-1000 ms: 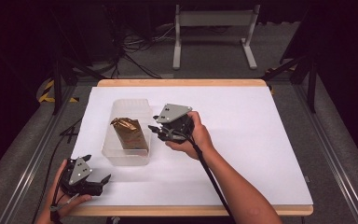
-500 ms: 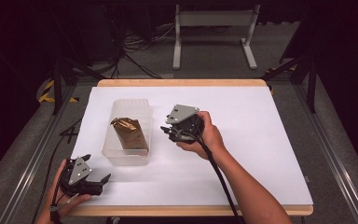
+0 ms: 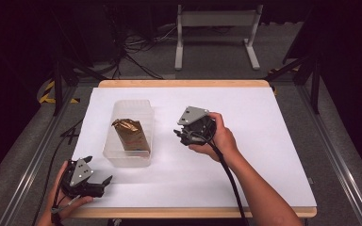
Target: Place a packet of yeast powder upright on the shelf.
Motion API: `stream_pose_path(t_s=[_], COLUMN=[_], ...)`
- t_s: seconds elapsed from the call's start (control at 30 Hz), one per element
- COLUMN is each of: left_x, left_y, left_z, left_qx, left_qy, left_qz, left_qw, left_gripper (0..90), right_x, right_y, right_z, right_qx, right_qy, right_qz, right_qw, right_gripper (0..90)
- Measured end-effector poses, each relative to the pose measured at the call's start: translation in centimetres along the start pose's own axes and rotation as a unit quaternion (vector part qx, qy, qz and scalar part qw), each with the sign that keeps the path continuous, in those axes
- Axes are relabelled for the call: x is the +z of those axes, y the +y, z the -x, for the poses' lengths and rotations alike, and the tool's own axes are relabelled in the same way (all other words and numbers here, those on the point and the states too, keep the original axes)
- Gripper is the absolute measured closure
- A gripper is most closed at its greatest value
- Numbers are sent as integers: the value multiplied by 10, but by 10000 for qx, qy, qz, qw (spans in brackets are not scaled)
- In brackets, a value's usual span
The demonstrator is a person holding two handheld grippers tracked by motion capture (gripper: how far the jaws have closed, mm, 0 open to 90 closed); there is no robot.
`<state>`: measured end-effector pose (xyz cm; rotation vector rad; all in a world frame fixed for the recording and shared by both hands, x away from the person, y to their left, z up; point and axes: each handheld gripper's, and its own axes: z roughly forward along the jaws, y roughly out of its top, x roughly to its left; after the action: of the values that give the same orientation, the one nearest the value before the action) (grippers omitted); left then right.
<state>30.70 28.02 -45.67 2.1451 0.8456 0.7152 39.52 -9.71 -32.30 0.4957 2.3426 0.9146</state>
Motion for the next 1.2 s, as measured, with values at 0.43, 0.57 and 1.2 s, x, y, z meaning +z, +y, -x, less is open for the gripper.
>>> stream_pose_path(t_s=[0.43, 0.57, 1.2], left_x=[0, 0, 1], left_y=[0, 0, 1], left_z=[0, 0, 1], left_qx=[27, 28, 40], left_qy=[-17, -11, -34], left_qz=[-10, -17, -15], left_qw=[10000, 10000, 10000], left_gripper=[36, 36, 36], right_x=[-16, -22, -46], right_y=[-31, -43, -103], right_z=[7, 9, 5], right_qx=[136, 136, 307], right_qy=[-286, -373, -696], right_qz=[-16, -40, -93], right_qw=[9995, 9992, 9971], right_gripper=[217, 185, 151])
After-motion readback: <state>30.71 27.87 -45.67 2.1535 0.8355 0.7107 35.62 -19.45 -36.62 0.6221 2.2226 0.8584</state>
